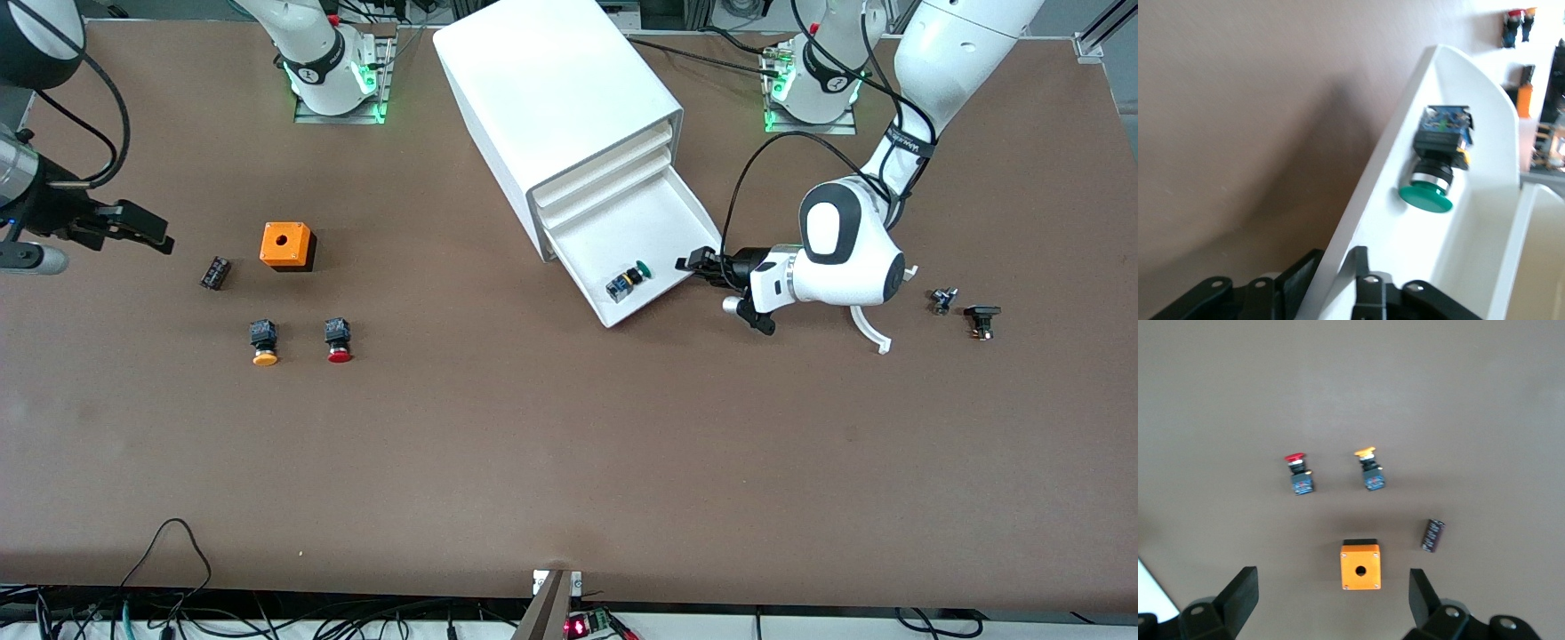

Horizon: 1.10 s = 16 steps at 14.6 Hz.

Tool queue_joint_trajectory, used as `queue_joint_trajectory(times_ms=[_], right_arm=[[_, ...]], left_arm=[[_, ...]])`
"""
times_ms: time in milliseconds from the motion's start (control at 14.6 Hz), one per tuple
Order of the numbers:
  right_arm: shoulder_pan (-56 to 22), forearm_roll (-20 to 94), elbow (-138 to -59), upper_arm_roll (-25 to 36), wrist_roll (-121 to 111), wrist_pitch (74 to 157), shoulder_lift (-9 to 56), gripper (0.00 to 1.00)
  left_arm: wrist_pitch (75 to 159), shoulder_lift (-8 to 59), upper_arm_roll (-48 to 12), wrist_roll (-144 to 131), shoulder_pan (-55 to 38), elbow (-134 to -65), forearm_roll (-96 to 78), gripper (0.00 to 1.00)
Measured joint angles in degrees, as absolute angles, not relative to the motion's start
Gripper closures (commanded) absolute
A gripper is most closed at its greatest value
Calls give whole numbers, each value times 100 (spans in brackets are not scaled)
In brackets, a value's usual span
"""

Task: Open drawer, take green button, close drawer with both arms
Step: 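Reach the right gripper into the drawer while the left gripper withdraws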

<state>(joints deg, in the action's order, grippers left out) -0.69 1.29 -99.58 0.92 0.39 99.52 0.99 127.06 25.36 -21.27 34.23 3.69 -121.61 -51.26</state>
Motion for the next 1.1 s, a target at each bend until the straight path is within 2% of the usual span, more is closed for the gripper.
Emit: queue_joint_trajectory(times_ms=[275, 481, 687, 893, 1099], right_arm=[[-888, 220, -9895, 50, 44, 10043, 243, 0], [-1351, 437, -9698, 40, 21, 10150, 583, 0], [-2080, 440, -9392, 29, 23, 10633, 1095, 0], [-2812, 432, -8785, 26, 15, 10812, 1723, 0], [-3274, 431, -8271, 28, -350, 10832, 2245, 0]], left_arm=[[13600, 2197, -2023, 3359, 439, -12035, -5104, 0], [13689, 1493, -1918, 3277, 636, -12024, -5065, 0], [13614, 794, -1734, 3246, 734, -12028, -4503, 0], [12594, 54, -1148, 3223, 853, -11797, -2990, 0], [10746, -326, -774, 3132, 866, -10689, -1818, 0]])
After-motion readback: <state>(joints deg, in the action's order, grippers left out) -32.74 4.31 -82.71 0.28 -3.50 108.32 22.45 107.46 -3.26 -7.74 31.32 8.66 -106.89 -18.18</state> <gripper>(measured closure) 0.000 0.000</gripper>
